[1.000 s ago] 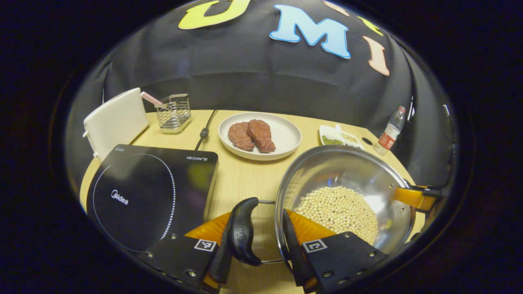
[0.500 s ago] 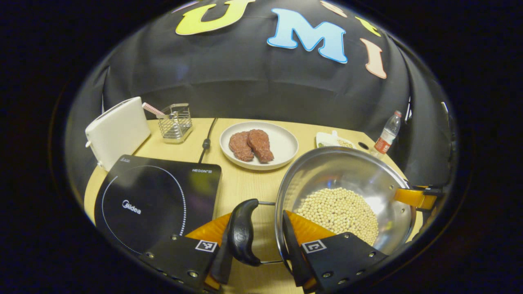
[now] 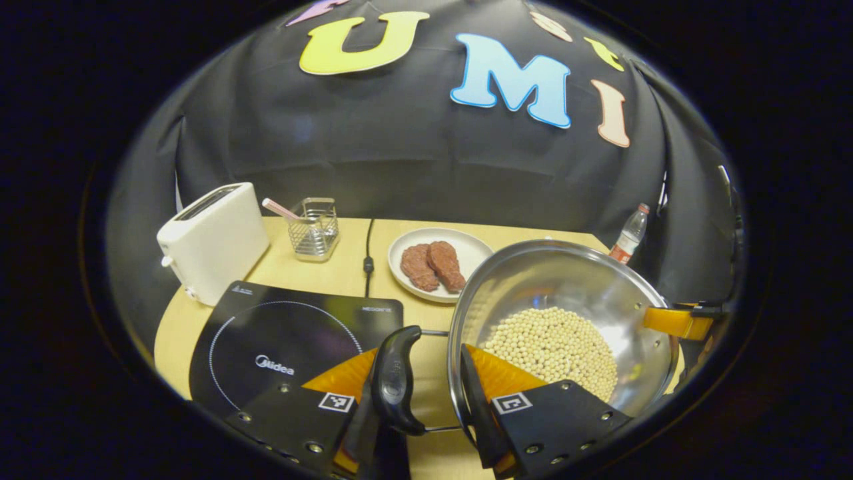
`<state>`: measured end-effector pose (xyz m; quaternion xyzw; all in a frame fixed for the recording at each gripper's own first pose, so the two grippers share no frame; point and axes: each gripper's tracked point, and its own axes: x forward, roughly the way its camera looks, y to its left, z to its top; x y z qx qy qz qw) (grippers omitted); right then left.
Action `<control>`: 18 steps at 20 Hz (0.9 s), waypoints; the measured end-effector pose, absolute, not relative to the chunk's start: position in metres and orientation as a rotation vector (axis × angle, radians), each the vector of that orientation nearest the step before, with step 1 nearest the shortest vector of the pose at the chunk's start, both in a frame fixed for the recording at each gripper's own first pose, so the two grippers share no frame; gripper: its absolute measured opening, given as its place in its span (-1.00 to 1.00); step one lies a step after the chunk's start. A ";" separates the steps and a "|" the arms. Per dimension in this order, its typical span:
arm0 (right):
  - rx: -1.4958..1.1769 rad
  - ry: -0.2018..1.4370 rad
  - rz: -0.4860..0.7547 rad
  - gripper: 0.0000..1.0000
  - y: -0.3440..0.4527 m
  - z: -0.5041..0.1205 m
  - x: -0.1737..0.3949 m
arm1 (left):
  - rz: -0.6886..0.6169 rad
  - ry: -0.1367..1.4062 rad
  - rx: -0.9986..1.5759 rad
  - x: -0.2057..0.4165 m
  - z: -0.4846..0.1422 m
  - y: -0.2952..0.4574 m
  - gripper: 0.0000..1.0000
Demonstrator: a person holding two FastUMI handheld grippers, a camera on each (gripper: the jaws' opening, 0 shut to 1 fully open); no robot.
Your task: First push the handle of the pot to place it horizontally, then grasp the pot with both hands and set it on the induction cooktop.
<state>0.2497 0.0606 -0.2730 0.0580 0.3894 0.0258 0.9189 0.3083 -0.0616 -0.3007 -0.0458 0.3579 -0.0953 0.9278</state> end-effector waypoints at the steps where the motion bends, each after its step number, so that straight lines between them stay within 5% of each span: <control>1: 0.125 0.800 0.055 0.05 0.068 -0.270 0.248 | -0.193 0.731 -0.091 0.309 -0.298 -0.054 0.19; 18: 0.153 0.791 0.124 0.05 0.196 -0.251 0.242 | -0.135 0.714 -0.077 0.306 -0.283 0.089 0.19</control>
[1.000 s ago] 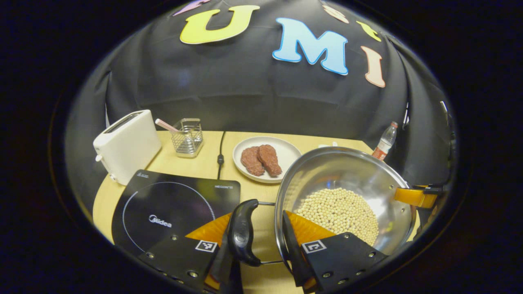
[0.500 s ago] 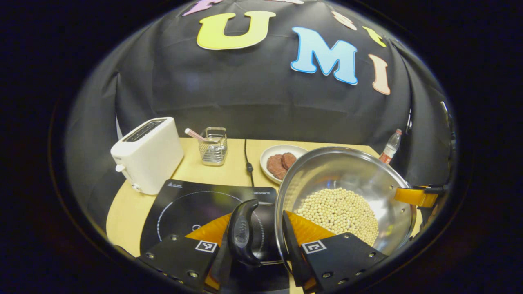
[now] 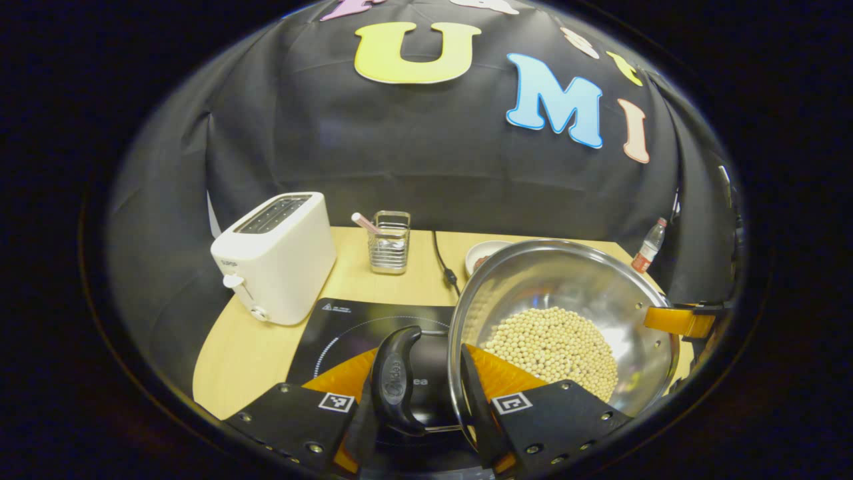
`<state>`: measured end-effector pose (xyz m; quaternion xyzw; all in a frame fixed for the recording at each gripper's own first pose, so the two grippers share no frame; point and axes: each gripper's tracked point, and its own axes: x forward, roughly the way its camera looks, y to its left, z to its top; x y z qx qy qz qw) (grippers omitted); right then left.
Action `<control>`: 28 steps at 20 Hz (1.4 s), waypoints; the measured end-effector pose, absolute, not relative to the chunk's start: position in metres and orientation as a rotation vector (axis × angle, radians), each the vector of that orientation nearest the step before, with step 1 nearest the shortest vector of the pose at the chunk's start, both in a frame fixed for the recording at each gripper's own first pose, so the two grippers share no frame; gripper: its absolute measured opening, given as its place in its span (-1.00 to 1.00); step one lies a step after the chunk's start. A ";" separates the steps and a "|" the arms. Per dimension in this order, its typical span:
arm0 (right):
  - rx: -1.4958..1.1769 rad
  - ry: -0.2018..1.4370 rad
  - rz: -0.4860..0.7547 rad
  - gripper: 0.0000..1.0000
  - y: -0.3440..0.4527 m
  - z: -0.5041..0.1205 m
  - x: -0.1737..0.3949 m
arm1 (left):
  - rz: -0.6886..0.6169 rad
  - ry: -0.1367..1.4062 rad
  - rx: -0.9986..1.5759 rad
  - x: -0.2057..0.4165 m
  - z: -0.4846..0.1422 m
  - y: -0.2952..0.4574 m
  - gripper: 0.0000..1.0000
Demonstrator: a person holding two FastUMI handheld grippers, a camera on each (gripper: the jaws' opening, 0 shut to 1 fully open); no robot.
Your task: First push the handle of the pot to place it horizontally, then grasp the pot with both hands and set it on the induction cooktop.
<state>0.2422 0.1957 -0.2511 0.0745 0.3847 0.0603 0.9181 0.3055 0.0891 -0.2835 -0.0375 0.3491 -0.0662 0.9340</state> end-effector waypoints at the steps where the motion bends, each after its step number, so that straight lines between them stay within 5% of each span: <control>1: 0.155 0.793 0.130 -0.02 0.203 -0.252 0.241 | -0.132 0.714 -0.077 0.306 -0.284 0.097 0.19; 28: 0.095 0.825 0.207 0.05 0.329 -0.283 0.245 | -0.113 0.807 -0.136 0.321 -0.354 0.223 0.19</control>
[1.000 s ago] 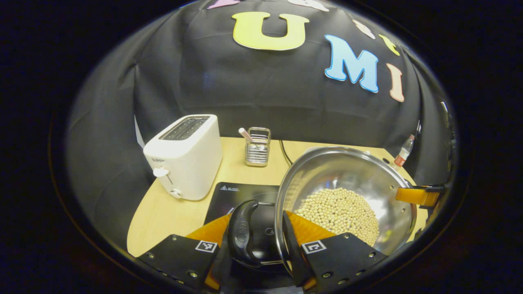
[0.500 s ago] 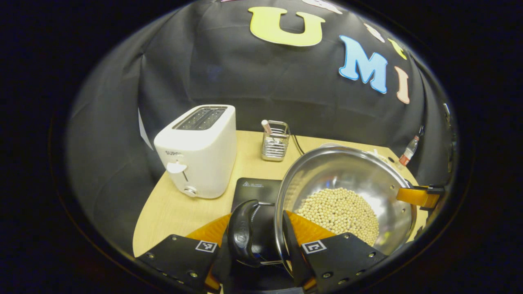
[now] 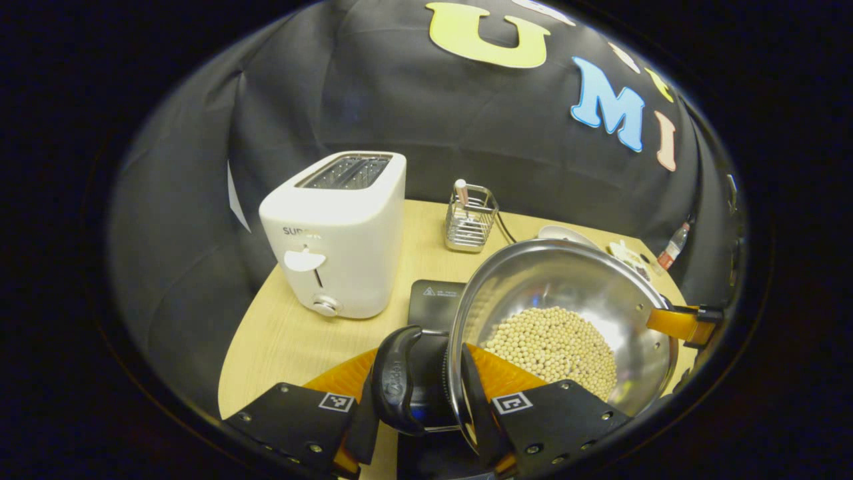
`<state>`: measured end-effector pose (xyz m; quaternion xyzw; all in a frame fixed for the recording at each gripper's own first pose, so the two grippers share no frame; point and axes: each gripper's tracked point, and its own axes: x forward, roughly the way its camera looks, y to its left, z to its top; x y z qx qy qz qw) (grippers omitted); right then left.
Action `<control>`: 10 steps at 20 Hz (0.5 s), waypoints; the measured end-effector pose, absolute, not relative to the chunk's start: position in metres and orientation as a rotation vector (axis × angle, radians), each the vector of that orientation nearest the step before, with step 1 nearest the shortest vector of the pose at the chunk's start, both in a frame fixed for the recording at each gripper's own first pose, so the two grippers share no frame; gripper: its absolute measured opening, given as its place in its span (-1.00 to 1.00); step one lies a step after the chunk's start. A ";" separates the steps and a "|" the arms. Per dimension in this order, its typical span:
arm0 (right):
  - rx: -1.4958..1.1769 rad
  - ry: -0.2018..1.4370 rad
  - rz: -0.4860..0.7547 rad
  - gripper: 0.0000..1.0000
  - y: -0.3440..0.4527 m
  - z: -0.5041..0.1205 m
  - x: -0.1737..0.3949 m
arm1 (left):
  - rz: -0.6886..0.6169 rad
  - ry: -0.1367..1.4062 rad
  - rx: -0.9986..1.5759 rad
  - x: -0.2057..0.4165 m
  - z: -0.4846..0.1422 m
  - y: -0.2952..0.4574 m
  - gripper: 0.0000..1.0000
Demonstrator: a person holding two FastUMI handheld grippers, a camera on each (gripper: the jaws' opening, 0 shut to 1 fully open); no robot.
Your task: First push the handle of the pot to place it horizontally, then grasp the pot with both hands and set it on the induction cooktop.
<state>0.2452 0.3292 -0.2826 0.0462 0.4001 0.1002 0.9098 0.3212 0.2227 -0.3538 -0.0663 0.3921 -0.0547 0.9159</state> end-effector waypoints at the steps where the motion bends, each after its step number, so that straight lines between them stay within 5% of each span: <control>1: 0.098 0.828 0.207 0.05 0.331 -0.284 0.245 | -0.113 0.808 -0.138 0.323 -0.356 0.225 0.19; 5: 0.103 0.818 0.210 -0.02 0.335 -0.284 0.247 | -0.116 0.801 -0.143 0.320 -0.354 0.229 0.19; 10: 0.079 0.770 0.235 0.18 0.335 -0.279 0.247 | -0.117 0.779 -0.110 0.318 -0.349 0.226 0.18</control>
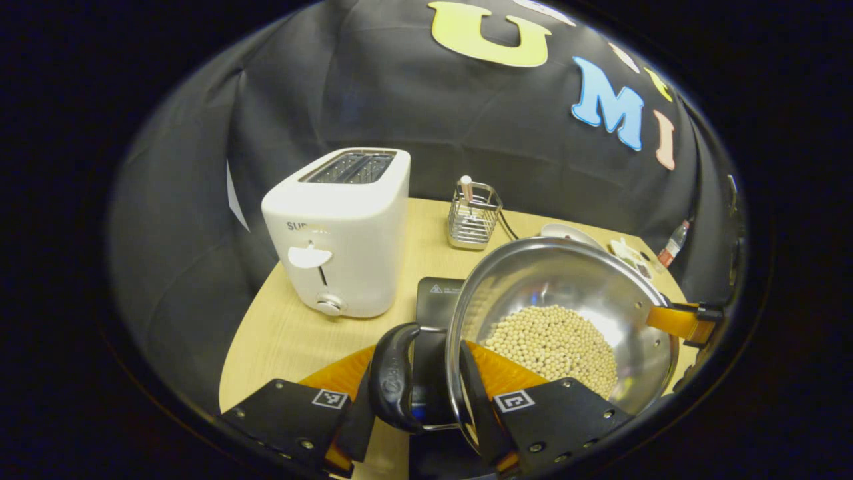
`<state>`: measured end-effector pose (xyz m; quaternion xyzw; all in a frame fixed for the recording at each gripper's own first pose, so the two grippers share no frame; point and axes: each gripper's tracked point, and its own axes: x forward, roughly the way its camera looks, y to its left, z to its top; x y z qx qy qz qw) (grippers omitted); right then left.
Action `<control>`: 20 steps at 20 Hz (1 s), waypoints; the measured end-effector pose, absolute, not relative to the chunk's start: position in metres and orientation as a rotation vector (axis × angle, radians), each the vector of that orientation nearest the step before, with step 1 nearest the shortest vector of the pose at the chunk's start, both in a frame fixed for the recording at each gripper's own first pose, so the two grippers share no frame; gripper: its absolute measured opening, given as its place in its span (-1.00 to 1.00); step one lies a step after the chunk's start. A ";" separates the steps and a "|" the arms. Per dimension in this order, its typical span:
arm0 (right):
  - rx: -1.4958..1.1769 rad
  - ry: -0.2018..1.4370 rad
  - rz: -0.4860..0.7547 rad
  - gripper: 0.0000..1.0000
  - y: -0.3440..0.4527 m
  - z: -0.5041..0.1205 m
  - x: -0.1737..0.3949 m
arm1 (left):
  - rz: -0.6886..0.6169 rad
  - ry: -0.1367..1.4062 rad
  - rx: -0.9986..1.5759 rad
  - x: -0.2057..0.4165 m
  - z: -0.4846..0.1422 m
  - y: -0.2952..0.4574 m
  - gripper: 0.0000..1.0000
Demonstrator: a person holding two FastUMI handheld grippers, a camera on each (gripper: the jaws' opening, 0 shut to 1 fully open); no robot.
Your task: First push the handle of the pot to place it horizontally, then grasp the pot with both hands and set it on the induction cooktop.
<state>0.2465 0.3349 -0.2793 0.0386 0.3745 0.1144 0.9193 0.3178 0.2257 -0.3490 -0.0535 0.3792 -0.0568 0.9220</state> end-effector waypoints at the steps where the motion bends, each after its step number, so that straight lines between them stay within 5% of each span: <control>1: 0.065 0.732 0.235 0.31 0.332 -0.272 0.249 | -0.106 0.770 -0.088 0.318 -0.347 0.228 0.31; 3: 0.057 0.670 0.246 0.61 0.331 -0.259 0.248 | -0.079 0.755 -0.068 0.316 -0.342 0.231 0.60; 5: 0.041 0.622 0.241 1.00 0.320 -0.245 0.247 | -0.052 0.717 -0.075 0.312 -0.331 0.233 0.61; 13: 0.033 0.446 0.186 0.99 0.235 -0.184 0.231 | 0.089 0.418 -0.047 0.283 -0.207 0.234 0.60; 20: 0.009 0.301 0.128 0.98 0.140 -0.133 0.190 | 0.061 0.272 -0.039 0.239 -0.126 0.145 0.60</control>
